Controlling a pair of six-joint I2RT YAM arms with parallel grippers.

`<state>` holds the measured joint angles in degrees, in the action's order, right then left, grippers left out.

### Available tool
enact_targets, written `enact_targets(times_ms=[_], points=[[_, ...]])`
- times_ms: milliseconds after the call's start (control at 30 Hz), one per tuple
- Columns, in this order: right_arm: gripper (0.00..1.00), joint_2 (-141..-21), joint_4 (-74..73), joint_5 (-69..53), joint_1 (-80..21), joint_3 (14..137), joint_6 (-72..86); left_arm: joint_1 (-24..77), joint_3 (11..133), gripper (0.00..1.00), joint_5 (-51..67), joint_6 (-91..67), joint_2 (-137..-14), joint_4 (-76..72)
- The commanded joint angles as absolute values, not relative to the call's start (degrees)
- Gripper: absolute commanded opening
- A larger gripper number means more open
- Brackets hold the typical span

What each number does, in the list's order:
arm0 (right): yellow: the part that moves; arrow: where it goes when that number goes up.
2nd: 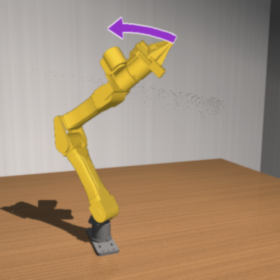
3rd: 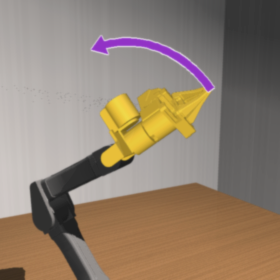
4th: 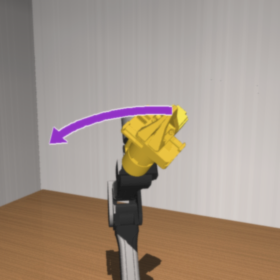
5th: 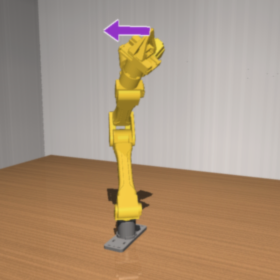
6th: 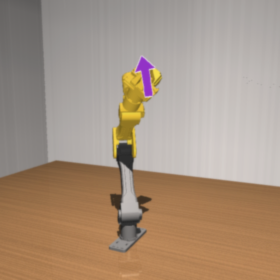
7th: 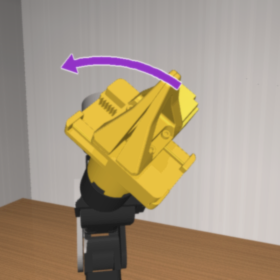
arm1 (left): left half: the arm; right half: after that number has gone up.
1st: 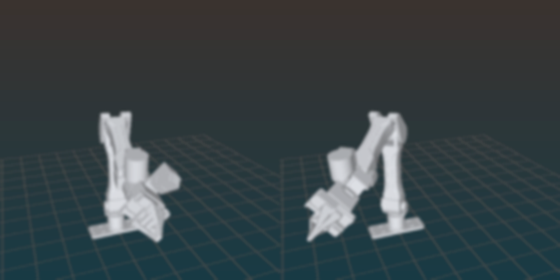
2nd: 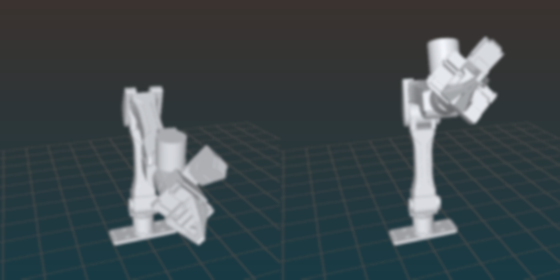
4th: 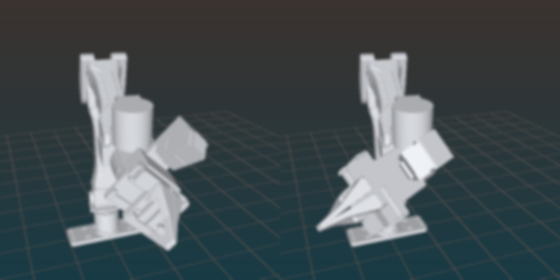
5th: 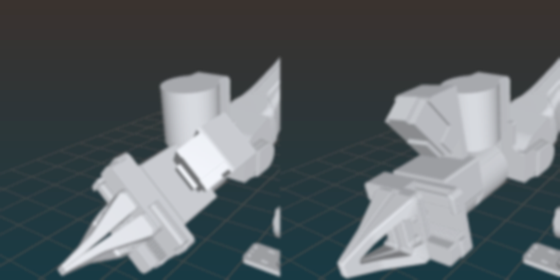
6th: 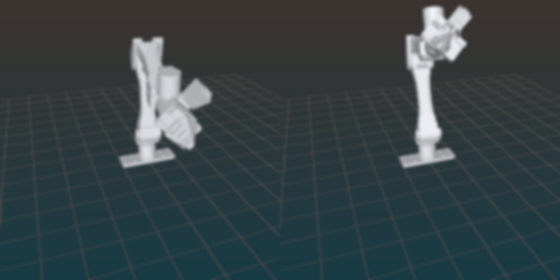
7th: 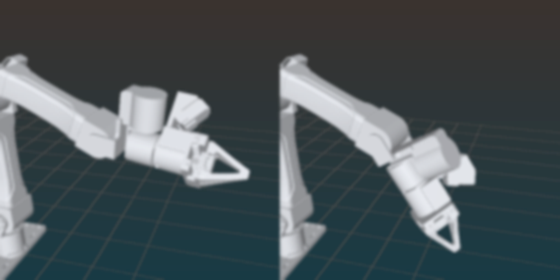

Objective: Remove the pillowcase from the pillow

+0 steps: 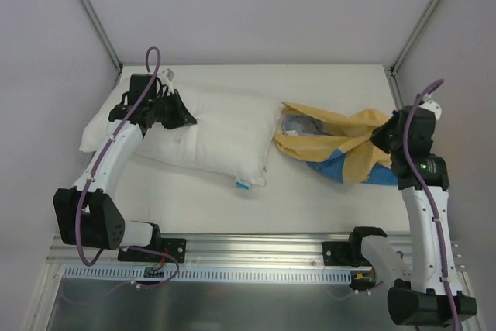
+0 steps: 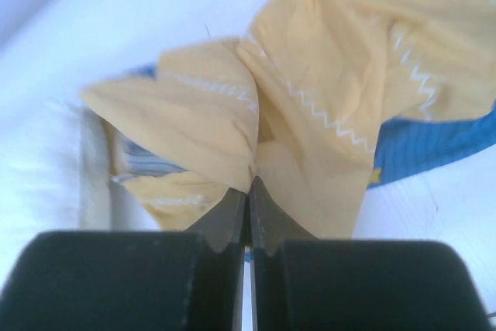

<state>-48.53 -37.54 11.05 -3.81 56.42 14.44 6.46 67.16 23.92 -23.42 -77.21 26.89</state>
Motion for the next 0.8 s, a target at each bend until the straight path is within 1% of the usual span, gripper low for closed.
enact_targets(times_ms=[0,100,167,300,433,567,600,633,667,700,733,767], points=[[0.01,-49.73,-37.35,5.81,3.6,69.41,14.23,3.08,71.1,0.0,23.2,-23.29,-74.71,25.75],[0.01,-52.72,-37.18,6.59,3.69,79.34,14.85,1.93,75.12,0.0,23.38,-23.2,-77.07,26.36],[0.01,-54.4,-36.3,6.94,3.69,85.39,15.47,1.85,78.38,0.0,23.73,-23.2,-80.93,27.07],[0.01,-59.49,-35.17,6.95,3.78,94.63,16.35,1.76,90.75,0.0,23.73,-23.2,-88.93,30.23],[0.01,-66.16,-34.36,4.49,3.6,98.87,16.61,1.76,98.69,0.0,25.75,-24.69,-94.92,31.64],[0.01,-76.26,-35.24,-1.91,3.08,97.83,15.65,1.76,103.0,0.0,28.38,-26.71,-97.29,31.9],[0.02,-77.59,-36.55,-2.46,2.99,97.04,15.47,1.84,103.62,0.0,29.08,-26.98,-97.29,31.99],[0.36,-78.74,-37.43,-4.29,2.99,96.07,15.29,1.85,103.88,0.0,31.44,-27.07,-97.12,31.99],[0.59,-80.84,-40.05,-5.26,2.9,96.15,15.12,1.76,103.89,0.12,33.47,-26.81,-96.86,31.99],[0.77,-81.64,-41.38,-6.14,2.9,96.33,14.25,1.84,103.8,0.41,35.49,-26.46,-95.72,31.99],[0.95,-82.0,-42.53,-6.41,2.47,96.5,13.63,1.93,103.54,0.65,37.07,-26.28,-94.93,31.99],[0.99,-82.09,-44.28,-5.2,2.29,96.76,13.01,2.11,102.93,0.9,37.0,-25.76,-93.88,31.99]])
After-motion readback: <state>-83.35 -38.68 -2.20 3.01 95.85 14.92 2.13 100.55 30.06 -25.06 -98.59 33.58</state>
